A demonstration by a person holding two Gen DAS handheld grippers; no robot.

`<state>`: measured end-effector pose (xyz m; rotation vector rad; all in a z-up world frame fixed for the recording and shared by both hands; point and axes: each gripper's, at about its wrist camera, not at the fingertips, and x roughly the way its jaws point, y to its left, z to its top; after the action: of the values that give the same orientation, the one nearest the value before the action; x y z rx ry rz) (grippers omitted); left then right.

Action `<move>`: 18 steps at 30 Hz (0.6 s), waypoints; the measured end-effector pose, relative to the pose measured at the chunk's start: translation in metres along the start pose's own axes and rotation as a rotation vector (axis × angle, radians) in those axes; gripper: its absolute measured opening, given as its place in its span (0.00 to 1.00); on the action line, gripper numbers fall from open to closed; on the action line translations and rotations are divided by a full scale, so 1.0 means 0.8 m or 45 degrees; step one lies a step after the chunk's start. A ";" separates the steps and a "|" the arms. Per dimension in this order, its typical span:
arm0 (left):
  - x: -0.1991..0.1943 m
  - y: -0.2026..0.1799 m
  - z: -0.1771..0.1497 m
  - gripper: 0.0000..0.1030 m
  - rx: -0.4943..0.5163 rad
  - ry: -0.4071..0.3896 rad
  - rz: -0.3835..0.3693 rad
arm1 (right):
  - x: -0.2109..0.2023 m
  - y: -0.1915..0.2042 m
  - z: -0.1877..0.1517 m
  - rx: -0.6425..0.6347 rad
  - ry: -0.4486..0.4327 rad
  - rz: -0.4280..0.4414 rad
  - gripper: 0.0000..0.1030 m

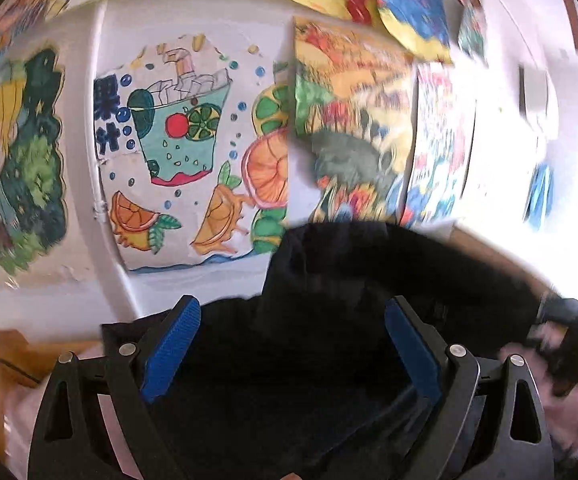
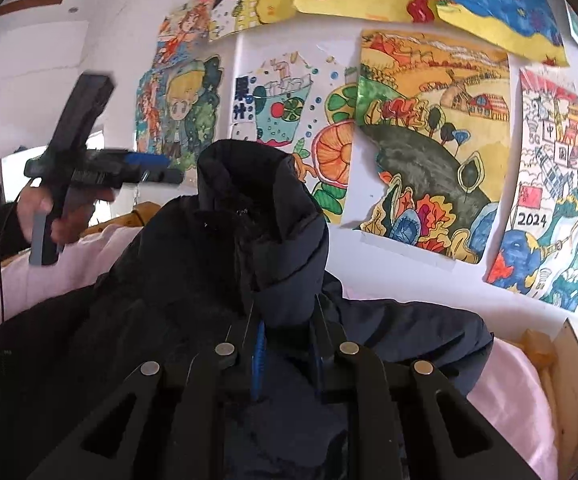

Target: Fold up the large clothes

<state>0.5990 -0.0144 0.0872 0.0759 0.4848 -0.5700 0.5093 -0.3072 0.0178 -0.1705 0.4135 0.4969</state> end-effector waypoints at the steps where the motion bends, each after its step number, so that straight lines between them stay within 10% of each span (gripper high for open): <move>1: 0.000 0.003 0.007 0.88 -0.049 -0.004 -0.022 | -0.003 0.004 -0.001 -0.019 -0.002 -0.005 0.17; 6: 0.006 0.005 0.024 0.82 -0.144 0.046 -0.037 | -0.017 0.021 -0.010 -0.092 -0.007 -0.009 0.17; 12: 0.011 -0.003 0.019 0.21 -0.126 0.145 -0.032 | -0.031 0.027 -0.017 -0.085 -0.008 -0.007 0.17; 18: -0.022 -0.019 0.001 0.06 -0.107 0.078 0.008 | -0.048 0.038 -0.018 -0.081 -0.021 -0.017 0.17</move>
<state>0.5786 -0.0189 0.0972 0.0149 0.5671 -0.5415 0.4589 -0.3010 0.0193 -0.2306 0.3804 0.4985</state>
